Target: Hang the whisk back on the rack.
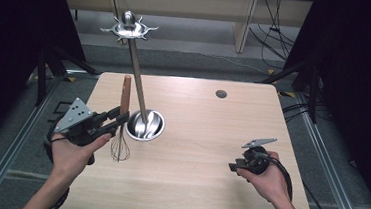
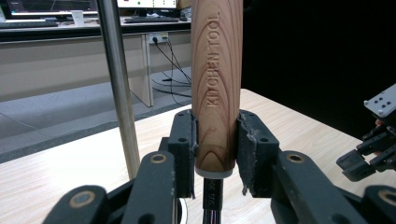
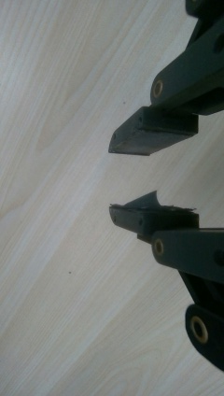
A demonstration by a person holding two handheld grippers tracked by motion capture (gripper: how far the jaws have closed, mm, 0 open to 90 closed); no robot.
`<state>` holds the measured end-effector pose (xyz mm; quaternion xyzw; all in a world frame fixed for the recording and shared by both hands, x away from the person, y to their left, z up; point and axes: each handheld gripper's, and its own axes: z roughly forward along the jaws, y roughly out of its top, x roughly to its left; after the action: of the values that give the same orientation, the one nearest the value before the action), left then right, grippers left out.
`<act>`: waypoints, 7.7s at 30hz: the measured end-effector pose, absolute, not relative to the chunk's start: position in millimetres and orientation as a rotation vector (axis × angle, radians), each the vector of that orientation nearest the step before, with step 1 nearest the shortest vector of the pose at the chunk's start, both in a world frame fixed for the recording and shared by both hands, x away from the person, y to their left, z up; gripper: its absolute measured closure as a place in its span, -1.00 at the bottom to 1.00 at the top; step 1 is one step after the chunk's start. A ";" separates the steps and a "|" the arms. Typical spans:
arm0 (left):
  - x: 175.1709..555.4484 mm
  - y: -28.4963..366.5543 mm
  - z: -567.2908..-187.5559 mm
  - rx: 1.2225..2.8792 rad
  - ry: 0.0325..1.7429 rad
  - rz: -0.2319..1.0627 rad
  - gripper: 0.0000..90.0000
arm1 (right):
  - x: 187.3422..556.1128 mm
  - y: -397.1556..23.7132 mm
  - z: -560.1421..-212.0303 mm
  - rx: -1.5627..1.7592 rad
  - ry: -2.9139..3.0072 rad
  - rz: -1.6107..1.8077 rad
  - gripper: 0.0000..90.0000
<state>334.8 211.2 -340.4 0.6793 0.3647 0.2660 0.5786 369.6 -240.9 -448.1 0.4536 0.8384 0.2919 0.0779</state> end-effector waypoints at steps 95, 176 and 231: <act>362.8 207.5 -292.6 1.438 0.955 0.805 0.52 | 370.6 -239.8 -448.4 1.349 2.514 0.878 0.40; 391.3 198.8 -289.9 1.500 1.035 0.878 0.52 | 370.9 -239.6 -447.5 1.353 2.508 0.880 0.41; 313.2 258.9 -448.1 1.632 1.206 0.584 0.08 | 370.7 -242.1 -452.7 1.290 2.513 0.944 0.23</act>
<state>313.2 258.9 -448.1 0.6727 0.4969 0.2407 0.4926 370.7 -242.1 -452.7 0.4315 0.8410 0.3160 0.0816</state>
